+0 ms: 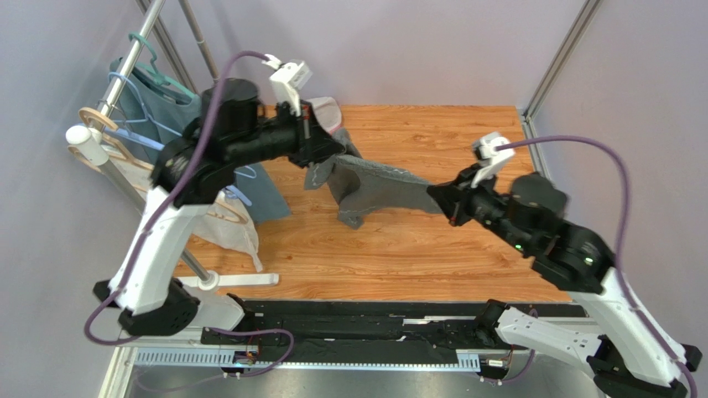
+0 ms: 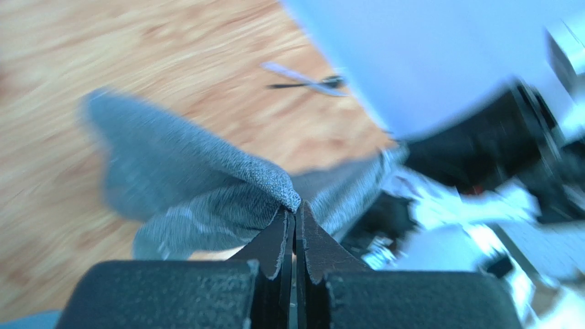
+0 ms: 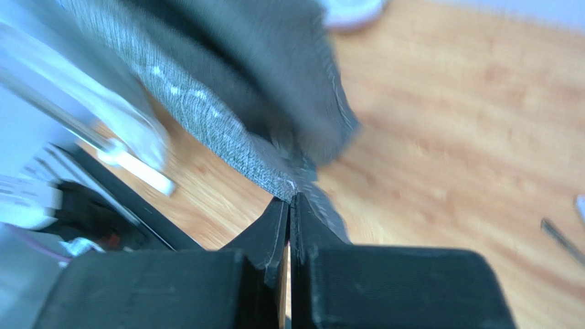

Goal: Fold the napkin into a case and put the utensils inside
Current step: Pick up the crumpled napkin from the center of the board, then flatten out the crumpled napkin at the center of the board.

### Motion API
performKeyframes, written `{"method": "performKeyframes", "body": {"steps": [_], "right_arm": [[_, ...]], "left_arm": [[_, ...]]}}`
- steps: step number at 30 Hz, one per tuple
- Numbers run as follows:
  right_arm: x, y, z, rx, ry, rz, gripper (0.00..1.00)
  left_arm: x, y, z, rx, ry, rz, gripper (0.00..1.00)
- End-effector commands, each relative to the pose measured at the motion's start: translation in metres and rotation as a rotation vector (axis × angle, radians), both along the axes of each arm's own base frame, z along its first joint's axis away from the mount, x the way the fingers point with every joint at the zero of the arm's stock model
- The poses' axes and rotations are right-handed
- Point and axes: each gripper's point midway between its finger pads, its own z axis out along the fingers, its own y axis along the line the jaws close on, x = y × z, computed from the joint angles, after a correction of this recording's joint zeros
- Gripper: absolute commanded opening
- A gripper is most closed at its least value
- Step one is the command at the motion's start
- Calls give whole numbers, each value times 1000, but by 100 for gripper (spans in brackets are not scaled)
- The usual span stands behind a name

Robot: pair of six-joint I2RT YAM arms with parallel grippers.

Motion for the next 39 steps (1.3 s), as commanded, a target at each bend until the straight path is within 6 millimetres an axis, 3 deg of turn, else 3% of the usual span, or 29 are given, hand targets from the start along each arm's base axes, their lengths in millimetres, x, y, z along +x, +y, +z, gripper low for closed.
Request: {"method": "performKeyframes", "body": {"steps": [1, 4, 6, 9, 10, 11, 12, 13, 14, 15, 17, 19, 21, 22, 23, 29, 34, 36, 39], "right_arm": [[-29, -53, 37, -80, -69, -34, 0], [-36, -67, 67, -28, -135, -58, 0], [-24, -80, 76, -48, -158, -155, 0], [1, -101, 89, -134, -218, -327, 0], [18, -97, 88, -206, -223, -362, 0], [30, -108, 91, -238, -223, -442, 0], [41, -111, 93, -252, -213, -483, 0], [50, -111, 97, -246, -210, -501, 0], [58, -124, 99, -270, -221, -537, 0], [64, -116, 104, -227, -241, -497, 0], [71, -122, 106, -238, -244, -528, 0], [73, -129, 109, -269, -251, -557, 0], [67, -133, 117, -282, -292, -546, 0], [63, -135, 120, -273, -307, -544, 0], [53, -135, 128, -244, -336, -521, 0], [10, -125, 153, -141, -441, -354, 0], [-48, -120, 183, -35, -583, -180, 0], [-61, -122, 197, 8, -621, -163, 0], [-60, -128, 205, 31, -613, -205, 0]], "left_arm": [[-59, 9, 23, -65, 25, -178, 0], [-74, 12, 44, -132, -13, -206, 0], [-68, 11, 47, -138, -23, -189, 0], [-39, 2, 32, -74, 4, -137, 0], [-16, -7, 22, -38, 33, -102, 0], [-1, -7, 8, 11, 65, -59, 0], [26, -16, -16, 58, 119, -40, 0], [38, -16, -15, 63, 116, -28, 0], [54, -10, -26, 87, 146, 10, 0], [69, -13, -40, 105, 171, 21, 0], [77, -20, -42, 70, 180, -30, 0], [69, -30, -40, 29, 187, -125, 0], [40, -43, -14, -75, 159, -299, 0], [31, -47, -16, -99, 186, -347, 0], [17, -50, -6, -143, 171, -430, 0], [-33, -31, 9, -167, 139, -521, 0], [-80, -11, 48, -221, 33, -573, 0], [-93, -4, 64, -251, -13, -569, 0], [-97, -1, 84, -281, -62, -564, 0]]}}
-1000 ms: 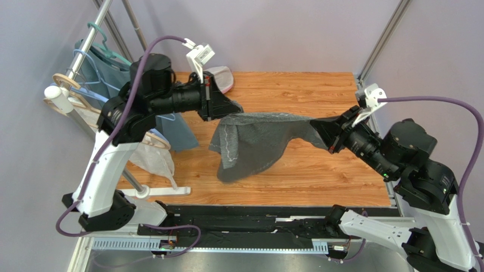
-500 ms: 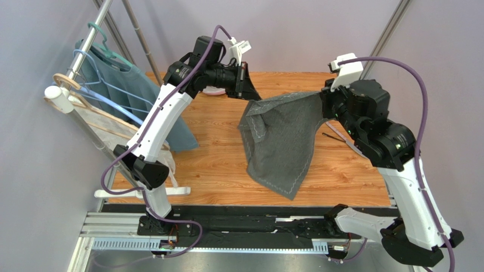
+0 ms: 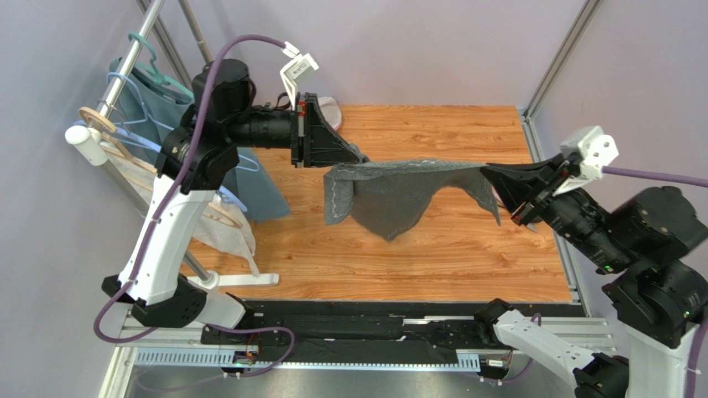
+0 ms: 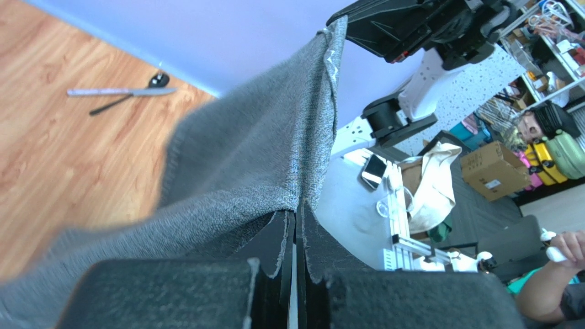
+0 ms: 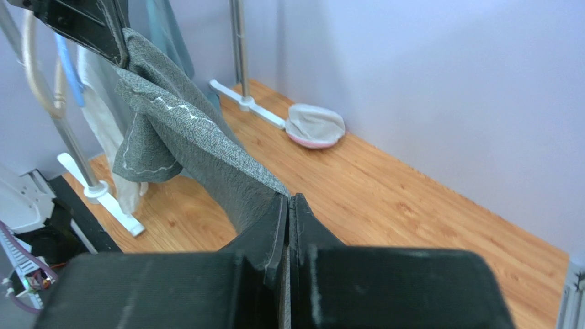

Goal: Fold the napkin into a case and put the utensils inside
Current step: Flatten out the crumpled napkin at the center of the board.

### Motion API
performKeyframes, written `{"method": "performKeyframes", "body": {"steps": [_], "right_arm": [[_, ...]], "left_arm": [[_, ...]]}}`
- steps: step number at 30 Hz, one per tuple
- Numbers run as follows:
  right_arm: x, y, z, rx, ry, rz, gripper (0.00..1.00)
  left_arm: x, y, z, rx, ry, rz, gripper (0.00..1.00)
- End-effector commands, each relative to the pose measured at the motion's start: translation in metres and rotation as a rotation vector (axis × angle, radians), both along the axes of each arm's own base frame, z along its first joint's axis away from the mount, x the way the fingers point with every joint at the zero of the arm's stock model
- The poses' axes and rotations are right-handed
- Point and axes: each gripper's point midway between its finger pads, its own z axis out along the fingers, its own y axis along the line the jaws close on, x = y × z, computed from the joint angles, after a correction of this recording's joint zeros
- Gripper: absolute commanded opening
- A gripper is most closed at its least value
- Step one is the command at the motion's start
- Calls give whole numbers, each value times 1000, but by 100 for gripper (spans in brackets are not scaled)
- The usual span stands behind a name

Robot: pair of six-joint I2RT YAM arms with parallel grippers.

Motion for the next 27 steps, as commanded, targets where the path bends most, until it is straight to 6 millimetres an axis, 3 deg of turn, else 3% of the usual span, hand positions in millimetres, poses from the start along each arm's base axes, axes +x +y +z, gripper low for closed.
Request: {"method": "performKeyframes", "body": {"steps": [1, 4, 5, 6, 7, 8, 9, 10, 11, 12, 13, 14, 15, 16, 17, 18, 19, 20, 22, 24, 25, 26, 27], "right_arm": [[-5, -59, 60, 110, -167, -273, 0], [28, -76, 55, 85, -108, -450, 0], [58, -75, 43, 23, -59, -534, 0], [72, -74, 38, -10, -41, -572, 0], [88, -74, 33, -45, -24, -616, 0], [126, -67, 19, -106, 13, -673, 0], [144, -65, 12, -117, 37, -686, 0], [171, -82, 2, -116, 77, -752, 0], [196, -76, -4, -89, 84, -707, 0], [238, -75, -34, -98, 166, -712, 0], [262, -92, -50, -100, 196, -747, 0], [288, -84, -54, -80, 173, -689, 0], [333, -80, -95, -122, 257, -677, 0], [354, -82, -110, -139, 290, -678, 6], [369, -78, -148, -201, 401, -655, 42], [399, -75, -159, -223, 428, -646, 55], [405, -73, -178, -242, 490, -646, 63], [397, -75, -195, -274, 578, -655, 72], [394, -76, -221, -269, 657, -689, 78], [383, -82, -226, -258, 677, -734, 79], [362, -83, -243, -248, 728, -755, 79], [361, -84, -234, -205, 684, -769, 81], [352, -84, -242, -188, 696, -781, 82]], "left_arm": [[-17, 20, 26, -43, -36, 20, 0], [13, 10, 15, -11, 13, 71, 0], [37, 1, 2, 17, 62, 92, 0], [53, -4, -8, 35, 97, 115, 0], [77, -4, -20, 57, 136, 172, 0], [113, -14, -44, 93, 204, 206, 0], [135, -16, -58, 118, 242, 245, 0], [166, -9, -80, 163, 301, 334, 0], [202, -15, -107, 201, 343, 376, 0], [225, -13, -124, 226, 357, 419, 4], [256, 4, -152, 297, 390, 553, 13], [291, 9, -182, 347, 403, 630, 37], [307, 16, -202, 387, 416, 682, 53], [320, 29, -221, 437, 428, 745, 72], [330, 32, -241, 476, 440, 763, 90], [330, 34, -250, 497, 447, 763, 90], [328, 29, -253, 502, 443, 743, 90], [319, 29, -261, 534, 449, 728, 90], [309, 15, -259, 556, 367, 710, 90], [287, 6, -257, 567, 332, 657, 87], [277, -9, -251, 540, 309, 609, 85], [265, -11, -249, 548, 284, 584, 84], [259, -17, -245, 548, 249, 572, 84]]}}
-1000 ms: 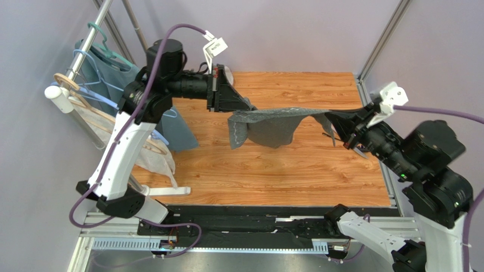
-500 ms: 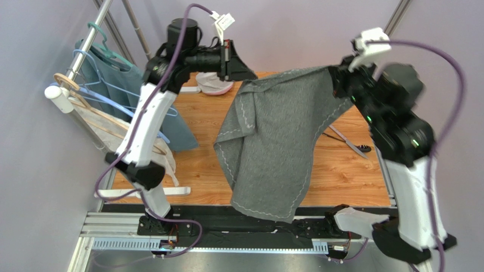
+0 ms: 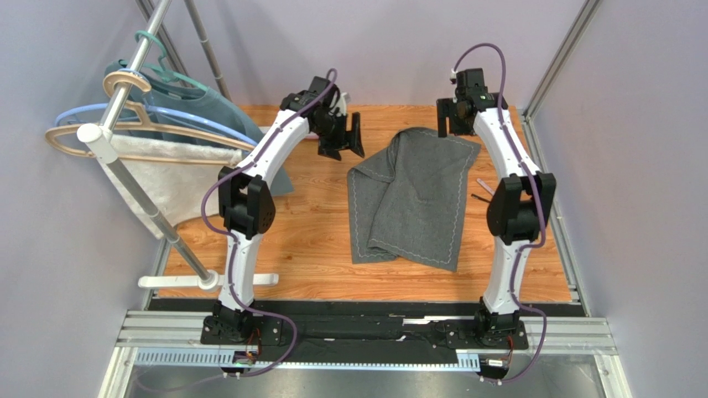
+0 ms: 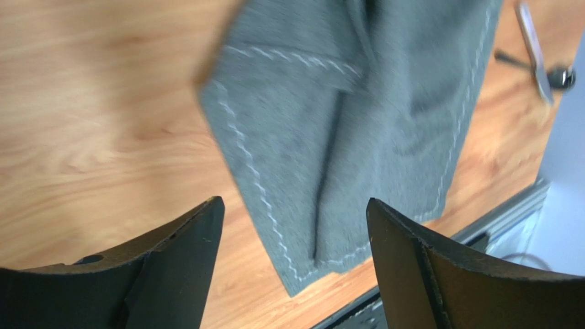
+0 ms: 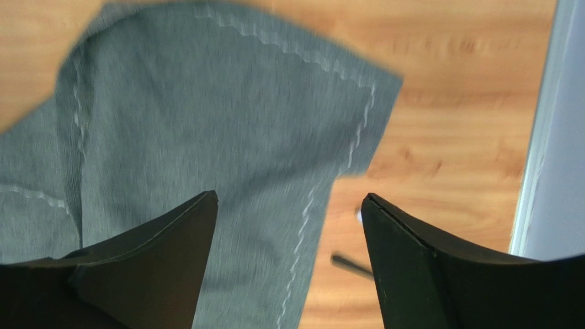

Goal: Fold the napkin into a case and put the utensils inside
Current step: Flatten out the crumpled napkin at the center of the board.

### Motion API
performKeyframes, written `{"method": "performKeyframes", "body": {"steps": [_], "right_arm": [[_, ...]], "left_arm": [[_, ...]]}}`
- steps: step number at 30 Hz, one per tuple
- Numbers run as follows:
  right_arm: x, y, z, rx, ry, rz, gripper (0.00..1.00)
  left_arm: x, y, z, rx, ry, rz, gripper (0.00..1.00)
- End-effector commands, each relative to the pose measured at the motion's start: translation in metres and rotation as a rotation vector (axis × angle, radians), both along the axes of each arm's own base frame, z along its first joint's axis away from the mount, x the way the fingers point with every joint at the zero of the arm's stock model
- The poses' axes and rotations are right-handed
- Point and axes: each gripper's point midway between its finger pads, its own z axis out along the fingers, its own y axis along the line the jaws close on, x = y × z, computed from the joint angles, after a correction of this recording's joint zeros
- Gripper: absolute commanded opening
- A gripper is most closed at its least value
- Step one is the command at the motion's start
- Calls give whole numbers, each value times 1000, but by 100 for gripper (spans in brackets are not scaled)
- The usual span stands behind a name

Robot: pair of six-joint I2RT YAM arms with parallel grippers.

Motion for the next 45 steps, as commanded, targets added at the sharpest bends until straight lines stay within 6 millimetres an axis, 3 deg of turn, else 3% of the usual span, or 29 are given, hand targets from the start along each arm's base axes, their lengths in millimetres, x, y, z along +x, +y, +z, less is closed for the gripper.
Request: {"method": "performKeyframes", "body": {"steps": [1, 2, 3, 4, 7, 8, 9, 10, 11, 12, 13, 14, 15, 17, 18, 19, 20, 26, 29, 35, 38, 42, 45], "right_arm": [[-52, -4, 57, 73, -147, -127, 82], [-63, -1, 67, 133, -170, -167, 82], [-70, 4, 61, 169, -152, -175, 82], [-82, 13, 43, 195, -104, -161, 81], [-101, 23, 31, 241, -77, -220, 78], [-113, 26, 11, 256, -28, -250, 72], [-122, 30, 7, 303, -17, -294, 70], [-130, 36, -2, 327, 6, -310, 68], [-146, 37, -25, 325, 56, -328, 67], [-154, 40, -26, 353, 49, -348, 67], [-162, 48, -32, 387, 61, -334, 62], [-164, 52, -38, 417, 50, -331, 51], [-179, 52, -61, 426, 96, -343, 47], [-185, 61, -68, 491, 77, -322, 37], [-198, 60, -87, 485, 110, -330, 33], [-201, 60, -91, 488, 111, -330, 29], [-201, 60, -95, 487, 104, -329, 23], [-218, 45, -127, 403, 143, -374, 19], [-228, 37, -142, 368, 172, -423, 19], [-260, 11, -170, 260, 241, -564, 18], [-271, 2, -174, 296, 268, -619, 15], [-297, -28, -175, 319, 275, -737, 10], [-309, -59, -138, 233, 157, -801, 10]], "left_arm": [[-43, -44, 103, -45, -336, -189, 82], [-54, -43, 103, -17, -360, -221, 75], [-62, -53, 104, -8, -384, -248, 72], [-64, -51, 102, 23, -406, -235, 69], [-80, -58, 97, 60, -491, -224, 58], [-93, -54, 84, 84, -490, -228, 49], [-98, -67, 87, 65, -544, -229, 47], [-100, -64, 90, 83, -578, -198, 45], [-108, -66, 70, 90, -548, -207, 38], [-112, -73, 68, 92, -571, -201, 31], [-108, -66, 63, 143, -585, -151, 23], [-108, -64, 49, 162, -556, -114, 12], [-106, -65, 42, 166, -544, -97, 11], [-100, -65, 16, 206, -498, -59, 5], [-97, -64, 7, 230, -487, -41, 3], [-92, -62, -13, 270, -459, -21, 2], [-88, -64, -18, 282, -457, -12, 0], [-80, -67, -84, 361, -311, 1, 0], [-82, -53, -110, 396, -235, 38, 0], [-94, -25, -142, 465, -117, 37, 0], [-106, 7, -151, 550, -29, 39, 0], [-109, 59, -136, 702, -37, 120, 0], [-109, 94, -93, 808, -140, 223, 0]]}}
